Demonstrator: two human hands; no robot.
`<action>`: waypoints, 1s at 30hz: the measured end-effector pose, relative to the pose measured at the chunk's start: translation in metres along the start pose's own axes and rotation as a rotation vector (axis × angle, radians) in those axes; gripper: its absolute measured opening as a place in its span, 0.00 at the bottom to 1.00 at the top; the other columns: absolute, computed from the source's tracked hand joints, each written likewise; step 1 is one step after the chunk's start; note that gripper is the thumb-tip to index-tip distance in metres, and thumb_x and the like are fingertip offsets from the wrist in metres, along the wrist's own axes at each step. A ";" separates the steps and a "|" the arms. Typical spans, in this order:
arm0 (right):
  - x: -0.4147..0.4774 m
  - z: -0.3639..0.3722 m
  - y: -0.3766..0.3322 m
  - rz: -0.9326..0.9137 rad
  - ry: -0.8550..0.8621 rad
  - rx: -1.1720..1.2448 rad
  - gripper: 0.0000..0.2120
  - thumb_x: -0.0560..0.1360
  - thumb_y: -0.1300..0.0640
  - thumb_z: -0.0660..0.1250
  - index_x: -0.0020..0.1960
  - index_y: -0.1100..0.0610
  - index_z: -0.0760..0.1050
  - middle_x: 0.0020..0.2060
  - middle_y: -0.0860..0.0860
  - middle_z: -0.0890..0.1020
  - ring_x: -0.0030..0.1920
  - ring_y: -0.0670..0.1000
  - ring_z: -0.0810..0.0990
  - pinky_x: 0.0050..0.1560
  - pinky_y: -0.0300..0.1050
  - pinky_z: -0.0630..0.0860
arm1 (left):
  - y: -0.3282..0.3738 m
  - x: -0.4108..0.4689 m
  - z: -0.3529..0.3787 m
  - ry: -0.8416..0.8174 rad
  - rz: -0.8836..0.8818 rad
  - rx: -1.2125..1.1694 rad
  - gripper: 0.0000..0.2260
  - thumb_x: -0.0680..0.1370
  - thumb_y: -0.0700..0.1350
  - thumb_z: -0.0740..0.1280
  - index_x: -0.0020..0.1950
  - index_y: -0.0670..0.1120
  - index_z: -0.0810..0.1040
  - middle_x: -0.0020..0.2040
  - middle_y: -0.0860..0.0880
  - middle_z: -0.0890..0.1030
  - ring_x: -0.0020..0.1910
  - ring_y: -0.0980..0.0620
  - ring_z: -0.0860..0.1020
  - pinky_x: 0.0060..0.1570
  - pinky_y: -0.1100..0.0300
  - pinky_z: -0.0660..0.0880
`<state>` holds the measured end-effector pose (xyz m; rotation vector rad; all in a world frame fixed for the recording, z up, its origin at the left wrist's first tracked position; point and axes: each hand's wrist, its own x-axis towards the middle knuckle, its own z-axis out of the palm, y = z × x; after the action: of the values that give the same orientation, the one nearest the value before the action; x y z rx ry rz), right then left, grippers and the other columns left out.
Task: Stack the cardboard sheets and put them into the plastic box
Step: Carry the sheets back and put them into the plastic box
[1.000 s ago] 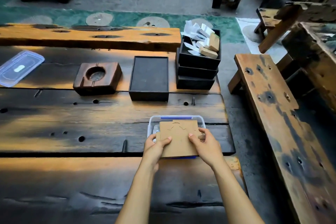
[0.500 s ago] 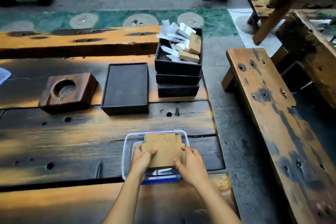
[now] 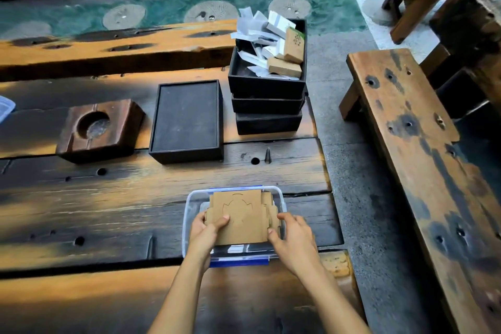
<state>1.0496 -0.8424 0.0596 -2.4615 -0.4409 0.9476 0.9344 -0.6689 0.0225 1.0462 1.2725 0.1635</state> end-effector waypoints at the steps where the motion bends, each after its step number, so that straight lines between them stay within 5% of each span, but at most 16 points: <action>1: 0.000 0.001 0.000 -0.001 0.000 0.001 0.24 0.80 0.47 0.67 0.74 0.51 0.70 0.67 0.54 0.74 0.66 0.57 0.74 0.66 0.50 0.71 | 0.000 -0.001 -0.003 -0.008 -0.011 -0.010 0.13 0.76 0.40 0.76 0.59 0.45 0.78 0.55 0.45 0.86 0.54 0.46 0.83 0.61 0.47 0.79; 6: 0.000 -0.001 0.000 0.007 0.001 0.008 0.24 0.80 0.47 0.67 0.74 0.51 0.70 0.67 0.53 0.75 0.68 0.56 0.74 0.67 0.50 0.71 | 0.002 0.005 -0.023 -0.084 -0.105 -0.140 0.15 0.76 0.37 0.74 0.62 0.38 0.80 0.55 0.39 0.87 0.53 0.41 0.85 0.50 0.52 0.82; 13: 0.005 -0.001 -0.001 0.046 0.032 0.021 0.26 0.79 0.46 0.68 0.74 0.54 0.70 0.65 0.56 0.78 0.66 0.58 0.75 0.65 0.48 0.71 | 0.001 0.003 0.015 -0.123 -0.082 -0.143 0.13 0.77 0.37 0.73 0.61 0.39 0.80 0.54 0.42 0.88 0.53 0.42 0.85 0.61 0.44 0.79; 17: 0.007 -0.002 0.002 0.046 0.036 0.038 0.27 0.79 0.47 0.68 0.74 0.54 0.70 0.66 0.55 0.78 0.68 0.57 0.75 0.67 0.47 0.70 | -0.004 0.002 0.007 -0.107 -0.054 -0.096 0.14 0.75 0.40 0.76 0.60 0.44 0.81 0.52 0.46 0.89 0.51 0.48 0.87 0.50 0.54 0.80; 23: 0.006 0.004 0.002 0.031 0.035 0.064 0.25 0.79 0.47 0.68 0.74 0.54 0.72 0.65 0.54 0.78 0.66 0.55 0.76 0.67 0.48 0.72 | -0.013 0.010 0.003 -0.048 -0.113 -0.028 0.15 0.74 0.39 0.77 0.59 0.44 0.79 0.51 0.46 0.89 0.48 0.49 0.87 0.46 0.55 0.80; 25: 0.006 0.005 0.000 0.030 0.037 0.045 0.24 0.79 0.47 0.68 0.73 0.54 0.72 0.65 0.54 0.77 0.66 0.55 0.75 0.66 0.48 0.71 | -0.012 0.011 0.016 -0.037 -0.091 -0.004 0.17 0.75 0.40 0.76 0.61 0.44 0.77 0.58 0.43 0.86 0.51 0.50 0.86 0.51 0.51 0.81; 27: 0.005 0.006 -0.001 0.031 0.041 0.025 0.24 0.80 0.46 0.67 0.73 0.53 0.72 0.66 0.53 0.76 0.67 0.55 0.75 0.67 0.48 0.70 | -0.011 0.015 0.027 0.047 -0.025 0.181 0.23 0.72 0.47 0.77 0.63 0.47 0.73 0.67 0.46 0.74 0.65 0.47 0.74 0.68 0.45 0.73; 30: 0.006 0.007 -0.002 0.031 0.044 -0.001 0.24 0.80 0.46 0.66 0.73 0.53 0.72 0.67 0.52 0.75 0.67 0.55 0.74 0.68 0.49 0.71 | -0.011 0.018 0.029 0.094 -0.021 0.360 0.36 0.68 0.55 0.73 0.72 0.53 0.63 0.69 0.51 0.62 0.70 0.47 0.62 0.74 0.44 0.64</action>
<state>1.0486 -0.8362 0.0527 -2.4918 -0.3898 0.9039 0.9601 -0.6800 -0.0004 1.3437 1.4297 -0.0356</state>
